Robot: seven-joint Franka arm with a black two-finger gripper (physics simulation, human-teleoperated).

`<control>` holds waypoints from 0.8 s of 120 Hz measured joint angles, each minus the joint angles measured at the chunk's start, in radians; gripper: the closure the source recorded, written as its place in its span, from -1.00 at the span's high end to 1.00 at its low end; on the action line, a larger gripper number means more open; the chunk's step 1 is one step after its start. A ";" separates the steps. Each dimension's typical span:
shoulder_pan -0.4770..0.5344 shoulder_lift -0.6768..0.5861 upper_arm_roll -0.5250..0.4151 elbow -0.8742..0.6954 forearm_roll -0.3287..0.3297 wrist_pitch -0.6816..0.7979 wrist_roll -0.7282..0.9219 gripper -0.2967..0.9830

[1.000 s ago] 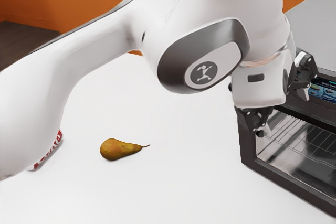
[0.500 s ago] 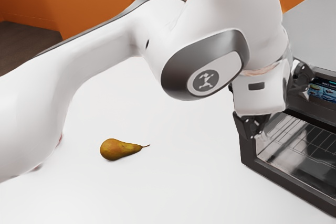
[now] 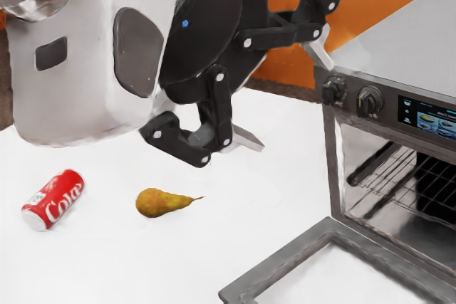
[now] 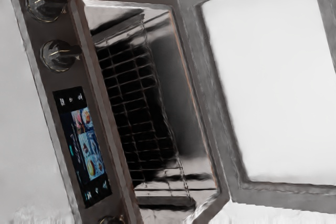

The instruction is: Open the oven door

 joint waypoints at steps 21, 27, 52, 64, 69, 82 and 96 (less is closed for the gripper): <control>0.739 0.322 0.142 0.461 -0.312 -0.196 0.009 0.45; 0.945 0.330 0.158 0.482 -0.358 -0.242 -0.001 0.46; 1.055 0.429 0.180 0.466 -0.423 -0.386 -0.174 0.49; 0.953 0.389 0.179 0.343 -0.327 -0.405 -0.308 0.50; 0.936 0.330 0.190 0.246 -0.307 -0.394 -0.362 0.50; 0.911 0.171 0.242 0.007 -0.315 -0.303 -0.486 0.50; 0.945 0.174 0.252 0.003 -0.323 -0.246 -0.570 0.50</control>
